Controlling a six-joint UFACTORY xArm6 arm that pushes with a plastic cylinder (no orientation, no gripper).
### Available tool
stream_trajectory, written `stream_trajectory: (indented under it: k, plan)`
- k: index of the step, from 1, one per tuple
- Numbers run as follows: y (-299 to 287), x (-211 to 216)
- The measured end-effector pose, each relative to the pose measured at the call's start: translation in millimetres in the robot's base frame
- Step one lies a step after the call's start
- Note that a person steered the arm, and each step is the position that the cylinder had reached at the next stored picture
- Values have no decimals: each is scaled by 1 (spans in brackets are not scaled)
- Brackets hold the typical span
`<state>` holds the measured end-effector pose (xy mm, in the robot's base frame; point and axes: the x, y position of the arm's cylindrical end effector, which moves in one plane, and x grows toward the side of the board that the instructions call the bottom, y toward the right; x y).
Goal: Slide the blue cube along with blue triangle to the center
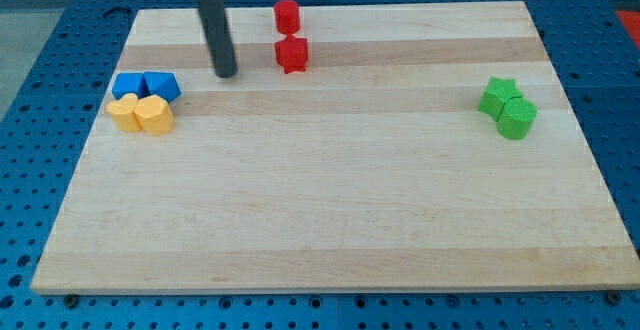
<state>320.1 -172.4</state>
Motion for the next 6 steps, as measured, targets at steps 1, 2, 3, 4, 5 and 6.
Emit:
stream_trajectory:
  k: [1, 2, 3, 4, 5, 6]
  plan:
    - [-74, -11]
    - [-131, -4]
    - [-132, -1]
    - [-132, 18]
    - [-132, 35]
    - [-132, 41]
